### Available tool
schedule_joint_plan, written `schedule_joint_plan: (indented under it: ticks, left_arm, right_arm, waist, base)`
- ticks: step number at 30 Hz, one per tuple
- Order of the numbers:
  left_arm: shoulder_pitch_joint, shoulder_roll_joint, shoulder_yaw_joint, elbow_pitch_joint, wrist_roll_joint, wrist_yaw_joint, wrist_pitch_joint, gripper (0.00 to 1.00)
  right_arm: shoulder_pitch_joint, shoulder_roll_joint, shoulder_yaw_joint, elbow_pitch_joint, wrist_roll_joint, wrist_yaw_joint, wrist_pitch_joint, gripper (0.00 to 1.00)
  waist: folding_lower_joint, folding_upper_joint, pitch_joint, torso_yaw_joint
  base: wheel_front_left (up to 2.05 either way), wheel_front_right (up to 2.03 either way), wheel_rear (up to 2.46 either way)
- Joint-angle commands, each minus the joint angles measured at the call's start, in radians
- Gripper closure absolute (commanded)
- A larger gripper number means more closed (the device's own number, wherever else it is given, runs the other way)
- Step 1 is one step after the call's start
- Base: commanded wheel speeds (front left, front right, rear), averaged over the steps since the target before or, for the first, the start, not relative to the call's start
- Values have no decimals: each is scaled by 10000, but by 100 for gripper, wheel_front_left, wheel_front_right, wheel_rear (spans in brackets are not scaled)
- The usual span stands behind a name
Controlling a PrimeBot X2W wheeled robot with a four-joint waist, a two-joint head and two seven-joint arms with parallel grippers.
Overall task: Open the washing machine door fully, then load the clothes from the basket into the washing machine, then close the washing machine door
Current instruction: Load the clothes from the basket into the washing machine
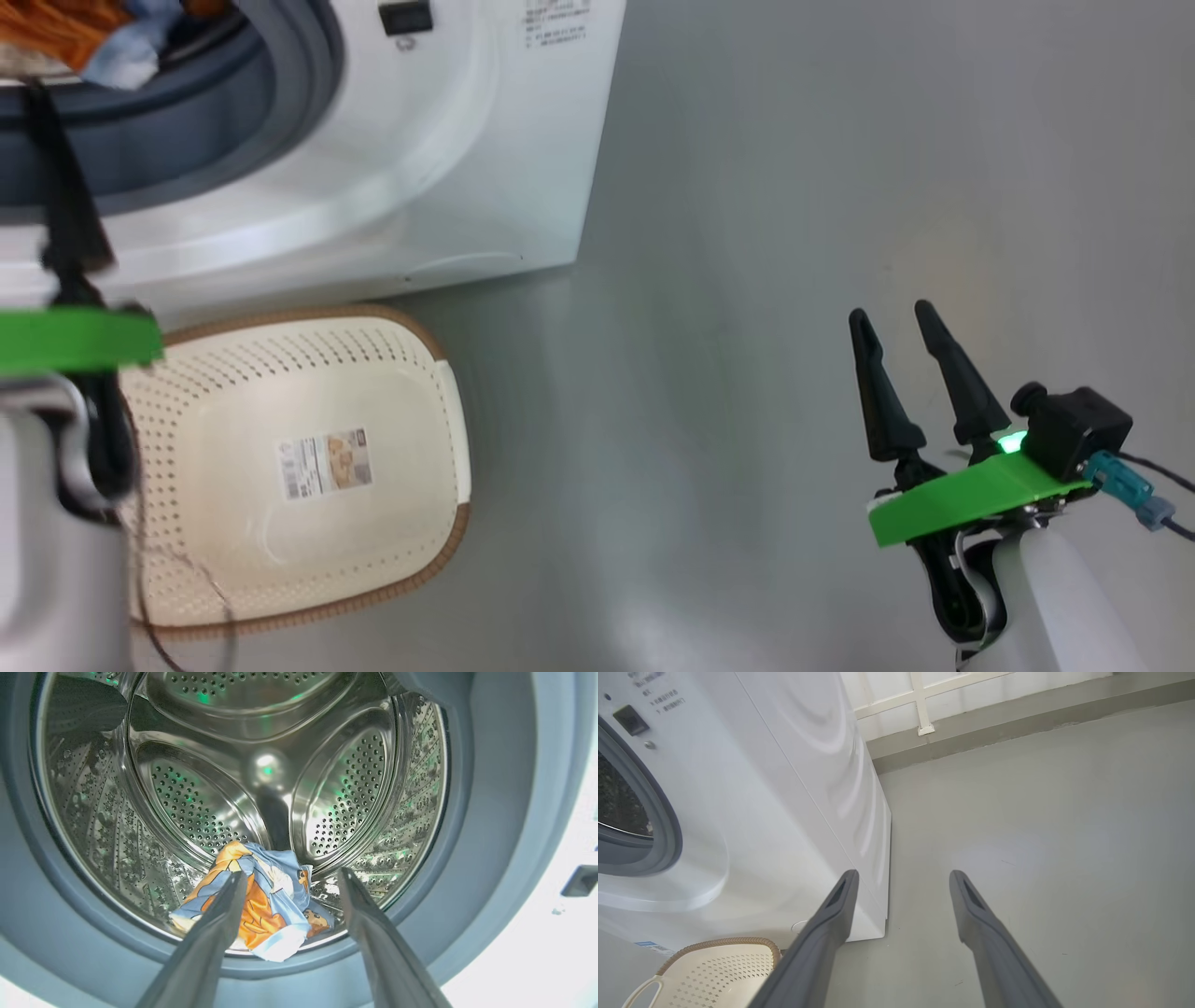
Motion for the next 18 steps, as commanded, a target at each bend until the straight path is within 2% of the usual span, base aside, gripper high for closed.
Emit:
schedule_joint_plan:
  ticks: [1,14,18]
  left_arm:
    - [417,287,339,-403,216,83,-48,0]
    - [3557,-1034,1082,-2003,1250,-31,-49,0]
    - [4510,-1274,1361,-2451,1698,-2,-49,0]
  right_arm:
    - [318,35,228,-163,-124,16,-48,0]
    - [886,69,301,-29,-261,16,-48,0]
    - [1057,77,245,-31,-290,16,-48,0]
  waist:
    - [0,0,-492,28]
    - [0,0,-2153,-11]
    - [0,0,-2573,-24]
  base:
    - [0,0,0]
    - [0,0,0]
    - [0,0,0]
